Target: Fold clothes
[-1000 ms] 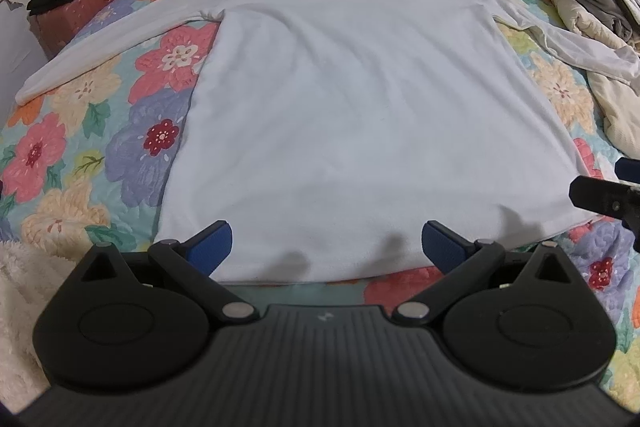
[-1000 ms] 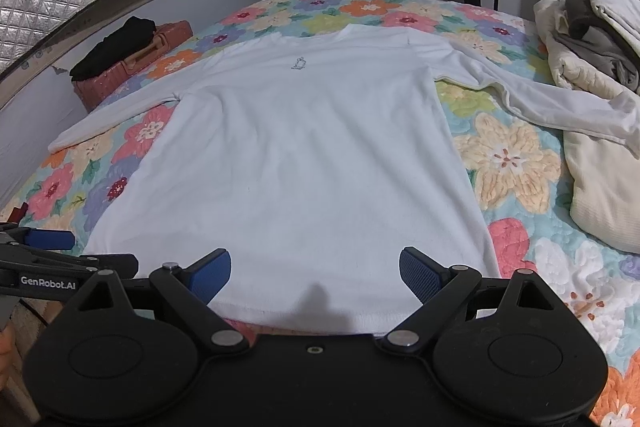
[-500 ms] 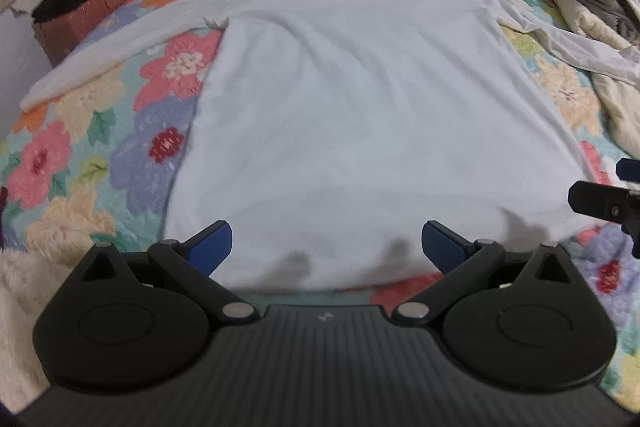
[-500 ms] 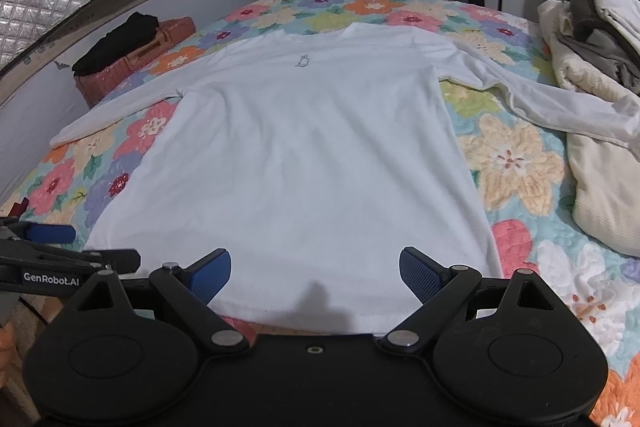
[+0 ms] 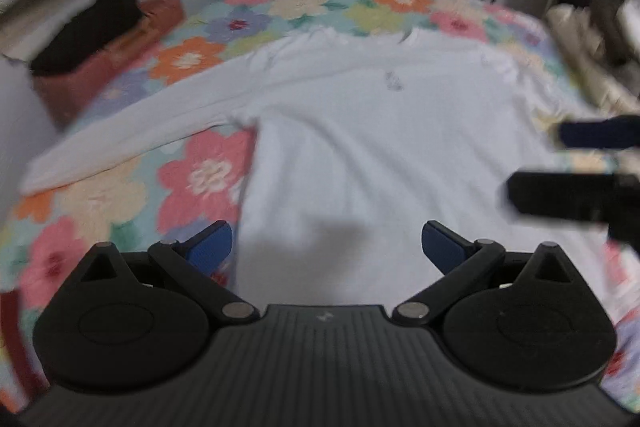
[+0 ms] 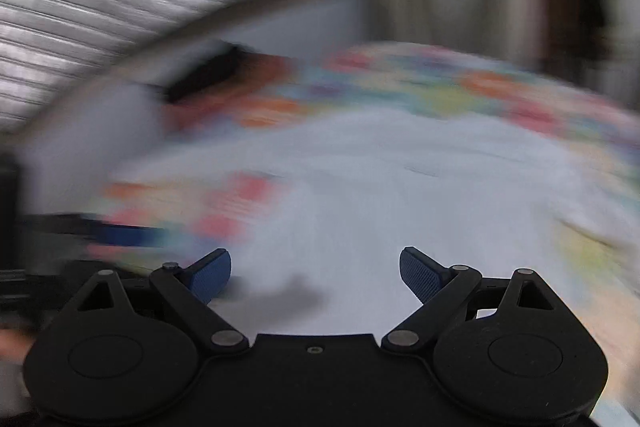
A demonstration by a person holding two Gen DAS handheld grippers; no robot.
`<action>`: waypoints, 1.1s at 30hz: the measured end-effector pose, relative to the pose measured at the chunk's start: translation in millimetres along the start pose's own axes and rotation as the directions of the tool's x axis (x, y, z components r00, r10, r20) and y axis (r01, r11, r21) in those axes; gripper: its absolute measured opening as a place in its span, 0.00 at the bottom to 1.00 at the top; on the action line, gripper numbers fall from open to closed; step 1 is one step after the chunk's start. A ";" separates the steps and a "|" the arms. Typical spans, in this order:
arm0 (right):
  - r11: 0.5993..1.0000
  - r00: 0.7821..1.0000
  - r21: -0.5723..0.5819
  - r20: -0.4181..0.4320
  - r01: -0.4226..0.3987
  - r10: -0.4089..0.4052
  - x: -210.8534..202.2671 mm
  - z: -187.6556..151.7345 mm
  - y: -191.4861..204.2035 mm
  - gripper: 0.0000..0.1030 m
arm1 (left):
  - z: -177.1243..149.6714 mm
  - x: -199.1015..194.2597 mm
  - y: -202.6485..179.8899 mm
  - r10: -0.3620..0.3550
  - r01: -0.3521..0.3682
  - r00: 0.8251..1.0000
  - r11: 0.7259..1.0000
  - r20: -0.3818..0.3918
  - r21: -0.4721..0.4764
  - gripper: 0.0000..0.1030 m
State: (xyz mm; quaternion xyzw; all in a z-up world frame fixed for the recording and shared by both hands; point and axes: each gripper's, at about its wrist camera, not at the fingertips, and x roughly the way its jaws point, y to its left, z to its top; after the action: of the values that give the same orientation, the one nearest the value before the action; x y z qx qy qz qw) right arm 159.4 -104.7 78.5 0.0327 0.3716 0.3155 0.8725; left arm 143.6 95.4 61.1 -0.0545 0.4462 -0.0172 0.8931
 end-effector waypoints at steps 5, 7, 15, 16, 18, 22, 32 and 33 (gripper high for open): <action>0.989 0.979 0.073 -0.163 0.132 -0.119 65.2 62.7 -2.4 0.79 | 51.8 26.0 70.0 0.007 -0.009 1.000 0.980 -0.013 -0.199 0.92; 0.982 0.969 0.080 -0.196 0.170 -0.152 87.0 84.4 -1.0 0.79 | 58.9 35.2 95.4 0.032 -0.033 0.999 0.969 -0.009 -0.246 0.92; 0.998 0.998 0.057 -0.059 0.021 -0.018 162.5 116.9 44.5 0.77 | 46.3 53.3 216.6 0.274 -0.214 0.958 0.880 0.086 -0.425 0.89; 0.999 0.998 0.039 -0.067 -0.003 0.006 173.4 114.8 50.8 0.75 | 44.2 59.4 230.9 0.255 -0.197 0.965 0.870 0.069 -0.452 0.81; 0.998 0.994 -0.061 -0.105 -0.002 -0.004 198.1 109.9 67.0 0.66 | 40.3 70.6 257.0 0.204 -0.153 0.978 0.848 0.047 -0.508 0.56; 0.967 0.980 -0.251 -0.198 -0.036 -0.015 244.9 100.6 99.6 0.16 | 31.6 96.5 294.1 0.174 -0.138 0.985 0.809 0.007 -0.571 0.56; 0.886 0.968 -0.435 -0.245 -0.159 0.053 335.2 108.2 146.4 0.17 | -1.8 127.3 389.3 0.271 -0.138 0.961 0.631 0.050 -0.764 0.58; 0.880 0.967 -0.445 -0.246 -0.169 0.061 341.1 108.1 149.6 0.18 | -5.6 136.2 397.8 0.269 -0.140 0.962 0.625 0.044 -0.768 0.58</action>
State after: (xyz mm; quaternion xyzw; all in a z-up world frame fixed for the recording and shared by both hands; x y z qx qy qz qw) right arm 332.0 230.1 -14.0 -0.1896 0.3795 0.4479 0.7870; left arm 213.9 479.3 -95.3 -0.3725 0.3451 0.2768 0.8158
